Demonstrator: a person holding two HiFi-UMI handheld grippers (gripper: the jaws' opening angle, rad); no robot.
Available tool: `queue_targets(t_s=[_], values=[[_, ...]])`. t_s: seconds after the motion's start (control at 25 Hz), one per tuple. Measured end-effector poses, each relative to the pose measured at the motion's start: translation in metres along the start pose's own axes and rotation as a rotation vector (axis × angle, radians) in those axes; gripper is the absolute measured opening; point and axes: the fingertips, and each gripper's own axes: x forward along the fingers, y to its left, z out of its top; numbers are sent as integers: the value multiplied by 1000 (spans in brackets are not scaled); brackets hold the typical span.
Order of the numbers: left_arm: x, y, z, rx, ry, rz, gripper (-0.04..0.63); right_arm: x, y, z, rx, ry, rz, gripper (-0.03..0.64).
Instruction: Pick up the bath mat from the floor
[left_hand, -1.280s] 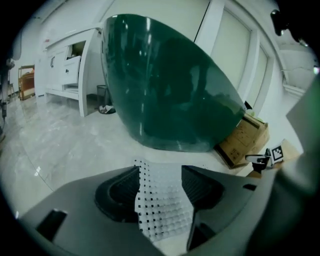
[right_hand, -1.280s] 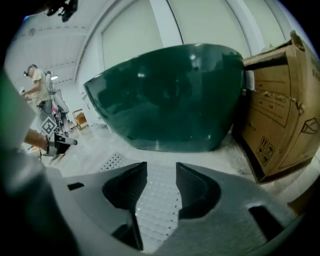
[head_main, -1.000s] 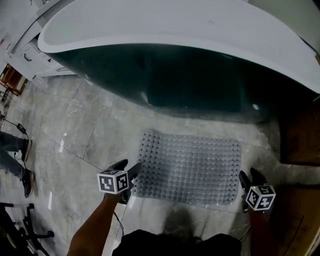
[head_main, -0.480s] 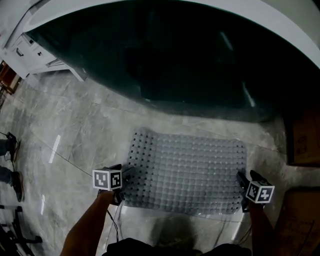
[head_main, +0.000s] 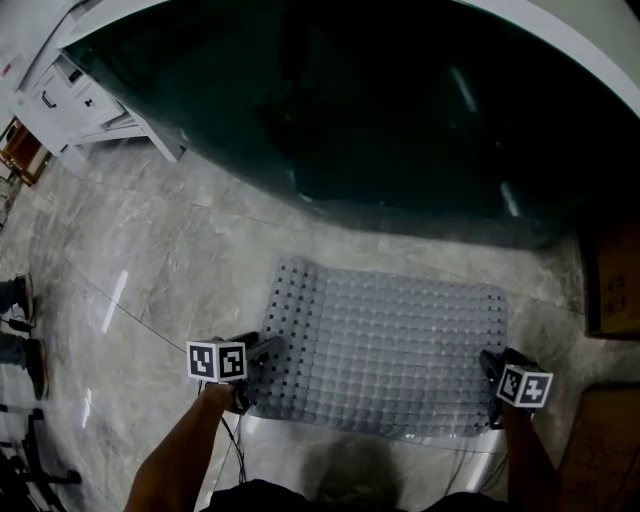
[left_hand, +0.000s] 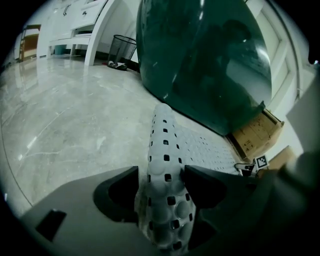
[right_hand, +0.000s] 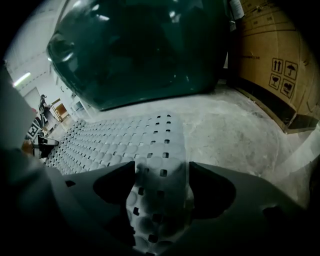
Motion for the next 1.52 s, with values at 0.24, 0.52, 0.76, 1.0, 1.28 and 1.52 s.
queue_targets(t_s=[0.24, 0.52, 0.76, 1.0, 1.28, 1.52], values=[[3, -3, 1, 89, 1, 26, 225, 0, 2, -1, 4, -40, -34, 304], [1, -11, 1, 202, 18, 138, 179, -4, 4, 0, 65, -64, -6, 203], [-2, -24, 5, 269, -17, 167, 116, -15, 29, 10, 125, -117, 123, 82], [-17, -45, 16, 290, -81, 119, 104, -48, 45, 28, 120, -235, 177, 57], [-51, -85, 34, 322, -168, 58, 101, -104, 76, 56, 89, -344, 230, 54], [-90, -117, 51, 302, -241, 11, 98, -152, 91, 87, 92, -404, 245, 52]])
